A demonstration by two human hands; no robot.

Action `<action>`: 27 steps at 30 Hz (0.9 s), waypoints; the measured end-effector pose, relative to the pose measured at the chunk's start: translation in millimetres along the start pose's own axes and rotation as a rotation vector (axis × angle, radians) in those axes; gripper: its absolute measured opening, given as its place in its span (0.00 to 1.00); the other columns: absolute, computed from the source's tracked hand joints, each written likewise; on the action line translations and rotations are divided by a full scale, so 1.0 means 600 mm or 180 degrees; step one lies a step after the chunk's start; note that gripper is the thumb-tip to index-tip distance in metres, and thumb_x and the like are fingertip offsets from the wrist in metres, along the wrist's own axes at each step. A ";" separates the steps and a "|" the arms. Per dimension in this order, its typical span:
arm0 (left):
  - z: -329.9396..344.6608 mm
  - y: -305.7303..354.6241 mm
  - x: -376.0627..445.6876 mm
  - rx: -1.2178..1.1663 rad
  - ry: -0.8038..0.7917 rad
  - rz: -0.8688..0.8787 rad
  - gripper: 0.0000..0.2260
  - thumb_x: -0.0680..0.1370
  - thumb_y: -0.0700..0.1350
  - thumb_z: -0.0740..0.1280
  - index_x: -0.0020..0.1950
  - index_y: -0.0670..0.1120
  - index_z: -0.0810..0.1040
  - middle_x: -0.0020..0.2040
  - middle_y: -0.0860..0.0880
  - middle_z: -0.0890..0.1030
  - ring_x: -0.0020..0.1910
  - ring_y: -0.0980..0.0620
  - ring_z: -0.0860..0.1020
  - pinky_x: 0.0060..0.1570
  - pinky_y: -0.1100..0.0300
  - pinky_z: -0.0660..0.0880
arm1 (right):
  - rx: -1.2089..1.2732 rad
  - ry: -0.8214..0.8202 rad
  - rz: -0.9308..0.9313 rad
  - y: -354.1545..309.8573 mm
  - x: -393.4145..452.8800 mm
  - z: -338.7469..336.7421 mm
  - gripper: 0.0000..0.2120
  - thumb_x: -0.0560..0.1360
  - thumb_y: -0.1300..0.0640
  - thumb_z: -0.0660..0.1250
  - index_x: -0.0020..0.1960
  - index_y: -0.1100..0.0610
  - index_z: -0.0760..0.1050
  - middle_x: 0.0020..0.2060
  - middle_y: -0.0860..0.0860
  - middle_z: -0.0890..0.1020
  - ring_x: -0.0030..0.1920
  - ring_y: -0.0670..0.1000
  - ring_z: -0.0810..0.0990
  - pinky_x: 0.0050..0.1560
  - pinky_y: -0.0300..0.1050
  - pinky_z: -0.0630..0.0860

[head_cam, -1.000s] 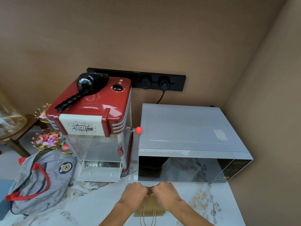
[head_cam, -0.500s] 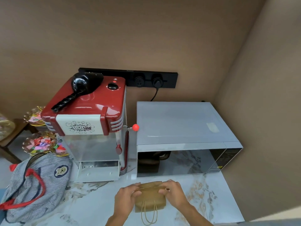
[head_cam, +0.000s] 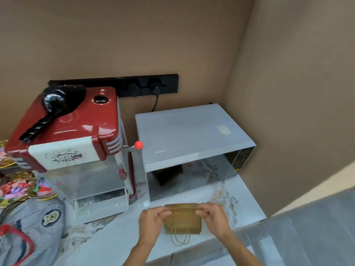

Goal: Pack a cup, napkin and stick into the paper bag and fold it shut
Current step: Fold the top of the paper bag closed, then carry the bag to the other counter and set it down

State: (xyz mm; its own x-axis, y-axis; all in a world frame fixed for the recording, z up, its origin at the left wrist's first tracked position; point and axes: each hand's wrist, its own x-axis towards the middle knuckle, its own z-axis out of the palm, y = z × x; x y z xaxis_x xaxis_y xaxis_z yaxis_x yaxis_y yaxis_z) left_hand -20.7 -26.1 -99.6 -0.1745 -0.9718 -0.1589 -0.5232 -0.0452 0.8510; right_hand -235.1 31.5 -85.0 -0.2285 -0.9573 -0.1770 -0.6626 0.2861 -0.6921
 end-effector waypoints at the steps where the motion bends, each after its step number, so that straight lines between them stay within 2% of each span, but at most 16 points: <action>1: 0.005 0.019 -0.002 -0.0120 -0.0079 0.0120 0.05 0.71 0.41 0.76 0.40 0.51 0.88 0.35 0.62 0.86 0.38 0.63 0.82 0.42 0.72 0.74 | 0.0052 0.0071 -0.0005 0.002 -0.012 -0.021 0.06 0.77 0.60 0.69 0.47 0.61 0.84 0.42 0.57 0.85 0.45 0.54 0.82 0.48 0.42 0.74; 5: 0.039 0.101 -0.004 -0.0310 -0.0510 0.0471 0.10 0.71 0.39 0.76 0.39 0.55 0.87 0.36 0.62 0.86 0.38 0.64 0.83 0.41 0.76 0.72 | 0.0112 0.0447 -0.0093 0.027 -0.064 -0.115 0.04 0.76 0.60 0.71 0.47 0.56 0.85 0.36 0.48 0.82 0.39 0.48 0.79 0.43 0.38 0.73; 8: 0.080 0.165 -0.011 -0.0320 -0.0880 0.0684 0.10 0.71 0.39 0.76 0.40 0.56 0.87 0.36 0.61 0.86 0.39 0.62 0.83 0.41 0.74 0.73 | 0.0070 0.0589 -0.0011 0.065 -0.104 -0.187 0.04 0.75 0.61 0.71 0.43 0.59 0.84 0.35 0.55 0.81 0.38 0.53 0.78 0.45 0.49 0.75; 10: 0.114 0.208 -0.022 -0.0327 -0.1137 0.0843 0.15 0.71 0.39 0.75 0.39 0.61 0.86 0.37 0.61 0.86 0.40 0.61 0.84 0.41 0.73 0.74 | 0.0094 0.0649 0.0047 0.095 -0.133 -0.235 0.06 0.75 0.60 0.71 0.41 0.61 0.82 0.35 0.58 0.81 0.38 0.54 0.77 0.46 0.49 0.74; 12: 0.157 0.246 -0.036 -0.0306 -0.1381 0.0992 0.14 0.72 0.40 0.75 0.38 0.61 0.87 0.38 0.59 0.87 0.40 0.58 0.84 0.42 0.67 0.77 | 0.0139 0.0747 0.0019 0.125 -0.166 -0.283 0.06 0.75 0.61 0.71 0.40 0.60 0.82 0.32 0.56 0.80 0.35 0.49 0.75 0.43 0.45 0.73; 14: 0.208 0.285 -0.054 -0.0302 -0.1569 0.1088 0.08 0.73 0.41 0.74 0.41 0.55 0.88 0.37 0.55 0.87 0.40 0.54 0.84 0.44 0.59 0.78 | 0.0195 0.0883 0.0015 0.162 -0.201 -0.330 0.05 0.74 0.63 0.71 0.40 0.56 0.82 0.30 0.52 0.80 0.35 0.47 0.75 0.42 0.40 0.72; 16: 0.265 0.326 -0.076 -0.0345 -0.1721 0.1167 0.09 0.73 0.40 0.74 0.40 0.55 0.88 0.38 0.54 0.88 0.40 0.55 0.85 0.42 0.63 0.78 | 0.0214 0.1009 0.0033 0.202 -0.237 -0.379 0.08 0.74 0.63 0.71 0.41 0.51 0.82 0.29 0.49 0.80 0.35 0.46 0.76 0.41 0.36 0.71; 19: 0.357 0.390 -0.109 -0.0392 -0.1885 0.1303 0.13 0.73 0.38 0.74 0.37 0.58 0.87 0.36 0.57 0.87 0.38 0.61 0.84 0.40 0.71 0.75 | 0.0162 0.1235 0.0006 0.271 -0.287 -0.451 0.13 0.74 0.63 0.72 0.39 0.45 0.81 0.27 0.41 0.78 0.33 0.43 0.74 0.38 0.37 0.70; 21: 0.418 0.431 -0.130 -0.0408 -0.1908 0.1423 0.14 0.72 0.38 0.75 0.38 0.59 0.87 0.35 0.58 0.86 0.36 0.64 0.82 0.39 0.72 0.74 | 0.0153 0.1378 0.0076 0.321 -0.314 -0.498 0.13 0.73 0.62 0.73 0.37 0.45 0.82 0.28 0.46 0.78 0.32 0.46 0.75 0.38 0.43 0.74; 23: 0.471 0.466 -0.146 -0.0395 -0.1900 0.1513 0.13 0.72 0.38 0.75 0.40 0.58 0.87 0.35 0.60 0.86 0.36 0.64 0.82 0.39 0.71 0.75 | 0.0201 0.1431 0.0133 0.365 -0.331 -0.541 0.07 0.74 0.61 0.72 0.38 0.53 0.83 0.32 0.55 0.80 0.35 0.55 0.78 0.41 0.54 0.76; 24: 0.507 0.486 -0.157 -0.0412 -0.1912 0.1532 0.12 0.72 0.38 0.76 0.41 0.57 0.87 0.35 0.60 0.86 0.36 0.65 0.82 0.39 0.71 0.75 | 0.0219 0.1444 0.0156 0.394 -0.342 -0.570 0.06 0.74 0.61 0.72 0.39 0.55 0.83 0.33 0.58 0.80 0.36 0.57 0.79 0.42 0.55 0.76; 27: 0.558 0.522 -0.168 -0.0437 -0.1911 0.1523 0.09 0.72 0.40 0.76 0.41 0.55 0.87 0.34 0.59 0.86 0.35 0.64 0.81 0.38 0.70 0.74 | 0.0296 0.1439 0.0131 0.433 -0.348 -0.621 0.08 0.74 0.62 0.72 0.40 0.51 0.84 0.35 0.57 0.82 0.38 0.55 0.81 0.44 0.52 0.77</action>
State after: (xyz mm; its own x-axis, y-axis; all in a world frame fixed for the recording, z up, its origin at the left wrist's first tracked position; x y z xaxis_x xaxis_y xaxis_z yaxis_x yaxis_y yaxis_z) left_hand -446.3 135.0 15.4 -0.7973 -0.6028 0.0307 -0.1760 0.2810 0.9434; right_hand -625.3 321.2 33.2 -0.5551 -0.8254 0.1032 -0.5845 0.2988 -0.7544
